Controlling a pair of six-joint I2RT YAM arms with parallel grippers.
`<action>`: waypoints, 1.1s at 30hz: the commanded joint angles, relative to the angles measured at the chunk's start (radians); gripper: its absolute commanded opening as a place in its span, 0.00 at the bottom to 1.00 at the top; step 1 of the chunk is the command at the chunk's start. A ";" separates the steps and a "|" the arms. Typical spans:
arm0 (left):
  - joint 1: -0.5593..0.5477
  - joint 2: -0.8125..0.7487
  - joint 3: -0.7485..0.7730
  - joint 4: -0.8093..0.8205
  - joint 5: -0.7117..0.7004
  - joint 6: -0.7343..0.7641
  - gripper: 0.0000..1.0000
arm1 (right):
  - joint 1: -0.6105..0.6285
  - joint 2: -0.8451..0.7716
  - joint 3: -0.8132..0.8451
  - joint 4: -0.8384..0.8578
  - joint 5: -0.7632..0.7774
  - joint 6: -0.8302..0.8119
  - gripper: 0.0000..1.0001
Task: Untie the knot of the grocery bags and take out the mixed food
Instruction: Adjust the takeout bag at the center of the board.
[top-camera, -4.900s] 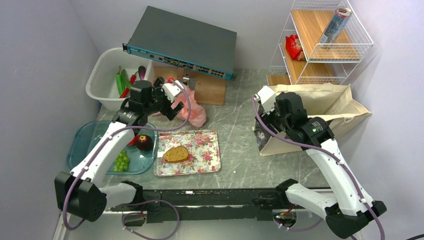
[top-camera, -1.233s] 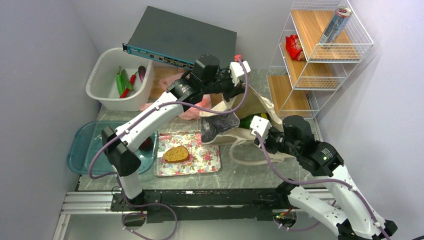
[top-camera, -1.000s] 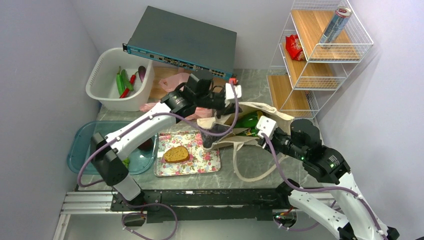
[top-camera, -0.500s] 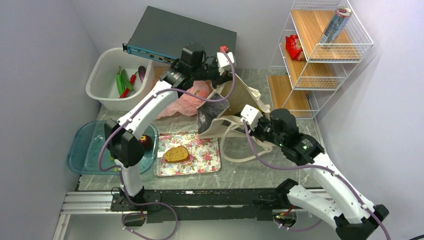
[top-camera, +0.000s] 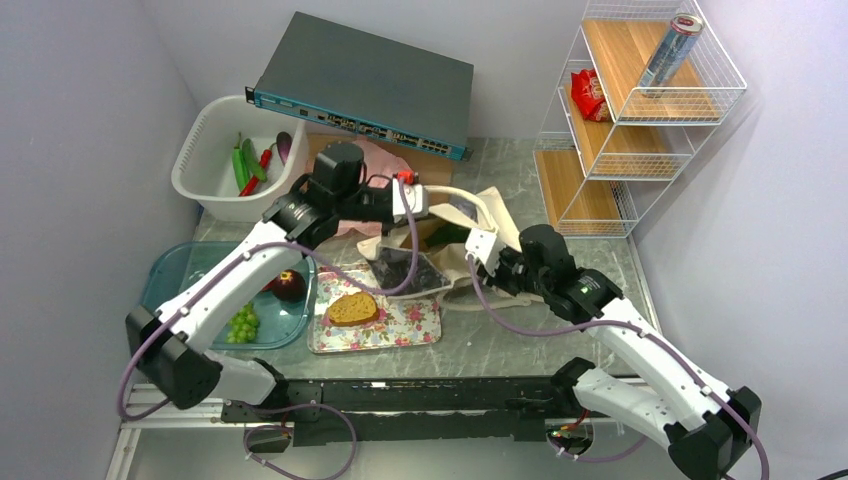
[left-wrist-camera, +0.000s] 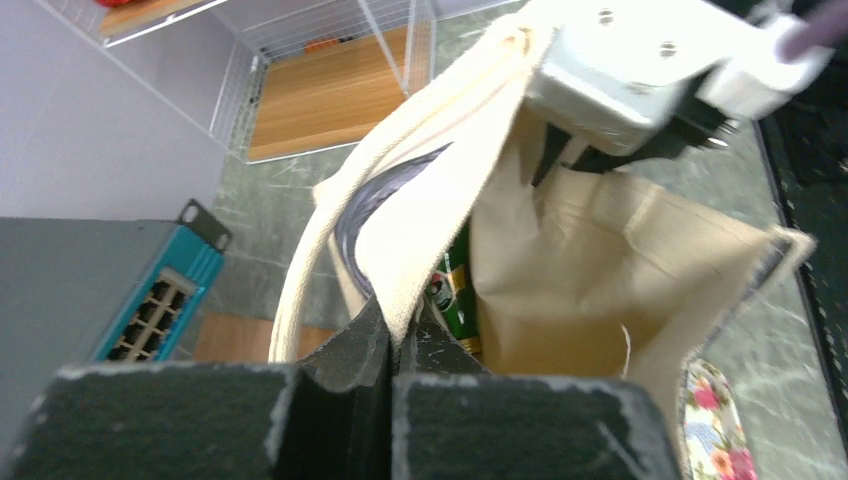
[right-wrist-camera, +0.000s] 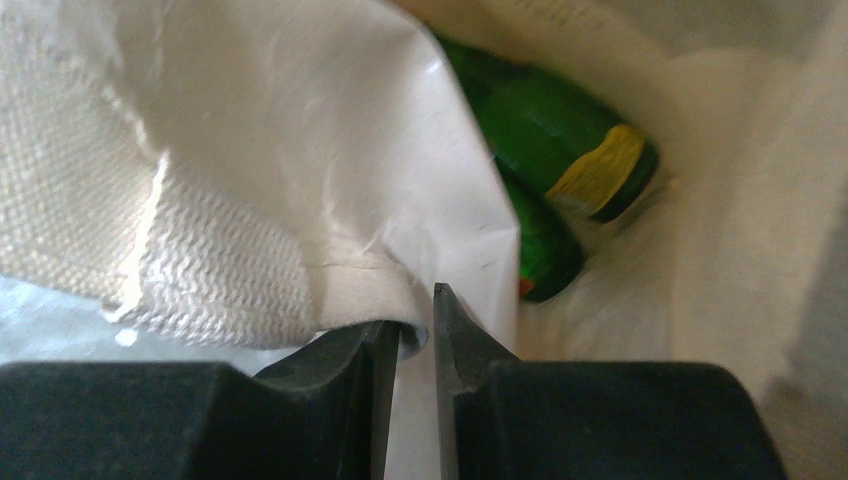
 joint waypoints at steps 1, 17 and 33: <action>-0.053 -0.159 -0.051 0.140 0.102 0.053 0.00 | 0.004 -0.061 0.053 -0.313 -0.286 -0.146 0.22; -0.112 -0.081 -0.010 0.300 -0.090 -0.053 0.00 | 0.004 -0.066 0.351 0.021 -0.295 0.104 0.44; 0.001 0.150 0.259 0.401 -0.018 -0.169 0.00 | 0.008 0.106 -0.032 0.355 0.096 -0.081 0.12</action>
